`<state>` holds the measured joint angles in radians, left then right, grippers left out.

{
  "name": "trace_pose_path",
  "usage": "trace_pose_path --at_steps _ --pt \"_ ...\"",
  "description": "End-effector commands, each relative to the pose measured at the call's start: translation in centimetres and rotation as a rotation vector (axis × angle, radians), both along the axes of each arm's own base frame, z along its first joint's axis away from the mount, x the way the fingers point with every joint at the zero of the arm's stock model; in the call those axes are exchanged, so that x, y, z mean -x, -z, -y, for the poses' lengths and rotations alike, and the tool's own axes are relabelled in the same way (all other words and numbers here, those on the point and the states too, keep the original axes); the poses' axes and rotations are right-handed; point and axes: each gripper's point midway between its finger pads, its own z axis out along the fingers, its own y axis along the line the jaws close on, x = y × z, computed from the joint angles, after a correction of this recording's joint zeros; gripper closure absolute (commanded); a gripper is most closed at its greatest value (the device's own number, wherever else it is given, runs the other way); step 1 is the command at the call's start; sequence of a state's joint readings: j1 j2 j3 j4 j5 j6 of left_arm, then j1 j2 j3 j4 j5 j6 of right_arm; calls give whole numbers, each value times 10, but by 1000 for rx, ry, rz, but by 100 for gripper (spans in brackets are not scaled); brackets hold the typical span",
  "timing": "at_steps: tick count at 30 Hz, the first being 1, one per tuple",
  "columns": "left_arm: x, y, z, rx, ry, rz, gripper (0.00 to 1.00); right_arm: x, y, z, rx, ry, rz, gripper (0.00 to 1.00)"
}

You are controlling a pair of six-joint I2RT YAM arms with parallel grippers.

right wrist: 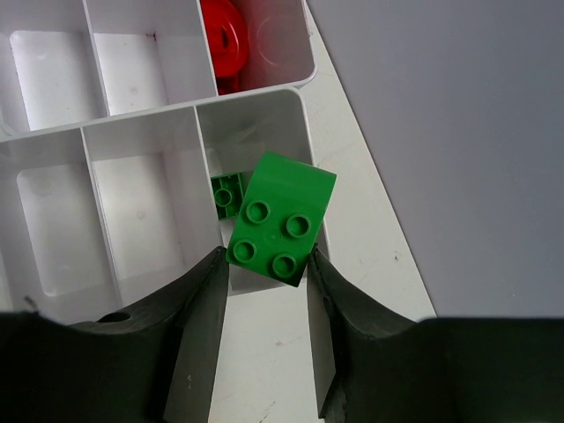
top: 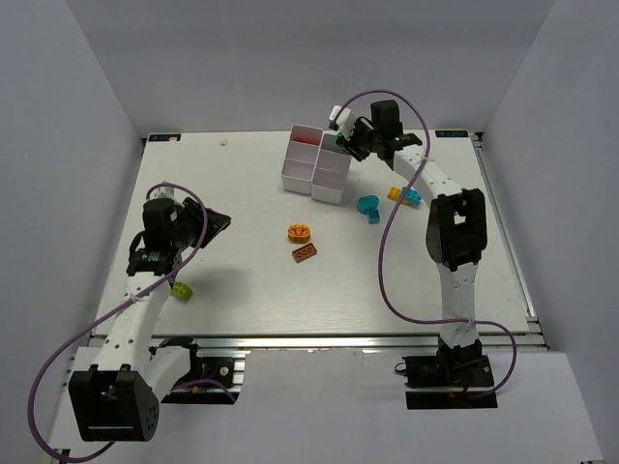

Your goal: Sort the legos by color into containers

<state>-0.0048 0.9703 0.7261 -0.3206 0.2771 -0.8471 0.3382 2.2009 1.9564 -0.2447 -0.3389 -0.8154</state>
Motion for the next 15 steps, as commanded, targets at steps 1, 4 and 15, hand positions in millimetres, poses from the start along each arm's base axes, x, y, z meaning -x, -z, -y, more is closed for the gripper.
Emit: trace_pose_path --at_steps 1,4,15 --pt "1 -6 0 4 1 23 100 -2 -23 -7 -27 -9 49 85" --pt "0 -8 -1 -2 -3 22 100 -1 -21 -8 -28 -7 43 81" --pt "3 -10 -2 -5 -9 27 100 -3 -15 -6 -22 6 41 52"
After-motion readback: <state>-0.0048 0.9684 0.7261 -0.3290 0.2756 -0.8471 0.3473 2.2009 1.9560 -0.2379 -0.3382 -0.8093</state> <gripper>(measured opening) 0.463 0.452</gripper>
